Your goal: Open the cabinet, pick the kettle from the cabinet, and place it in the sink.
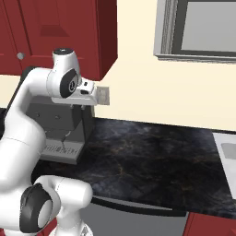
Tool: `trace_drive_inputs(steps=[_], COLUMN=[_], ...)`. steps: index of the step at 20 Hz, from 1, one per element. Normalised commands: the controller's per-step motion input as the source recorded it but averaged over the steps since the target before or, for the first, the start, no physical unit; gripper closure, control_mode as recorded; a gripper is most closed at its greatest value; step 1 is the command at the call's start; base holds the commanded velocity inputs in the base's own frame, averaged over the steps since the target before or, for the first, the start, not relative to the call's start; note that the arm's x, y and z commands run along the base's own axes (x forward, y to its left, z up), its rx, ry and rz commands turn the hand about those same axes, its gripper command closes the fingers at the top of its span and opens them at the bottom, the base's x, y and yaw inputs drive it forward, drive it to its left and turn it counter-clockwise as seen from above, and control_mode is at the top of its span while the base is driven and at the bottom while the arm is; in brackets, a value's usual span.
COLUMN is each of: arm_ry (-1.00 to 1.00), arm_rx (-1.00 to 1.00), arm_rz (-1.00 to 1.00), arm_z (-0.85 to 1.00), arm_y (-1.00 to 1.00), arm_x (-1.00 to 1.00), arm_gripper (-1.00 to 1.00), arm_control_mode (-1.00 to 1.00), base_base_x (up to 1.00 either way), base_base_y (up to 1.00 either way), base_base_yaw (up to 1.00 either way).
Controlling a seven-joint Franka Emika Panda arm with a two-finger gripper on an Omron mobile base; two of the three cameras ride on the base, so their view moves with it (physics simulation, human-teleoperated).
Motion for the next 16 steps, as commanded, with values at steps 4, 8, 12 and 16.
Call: trace_drive_inputs(steps=[4, 8, 12, 16], arm_ry=[-0.01, -0.23, -0.36, -0.23], arm_rx=[0.01, 0.02, -0.03, -0.02], arm_rz=[0.0, 0.0, -0.03, -0.04], arm_z=[0.0, 0.0, 0.13, 0.18], arm_y=[0.0, 0.01, 0.22, 0.26], arm_x=[-0.09, -0.27, -0.19, -0.15], arm_gripper=[-1.0, -1.0, -1.0, -1.0], arm_control_mode=[-1.0, -1.0, -1.0, -1.0], base_base_x=[0.0, 0.0, 0.0, 0.0], base_base_y=[0.0, 0.0, 0.0, 0.0], base_base_yaw=[0.0, 0.0, 0.0, 0.0])
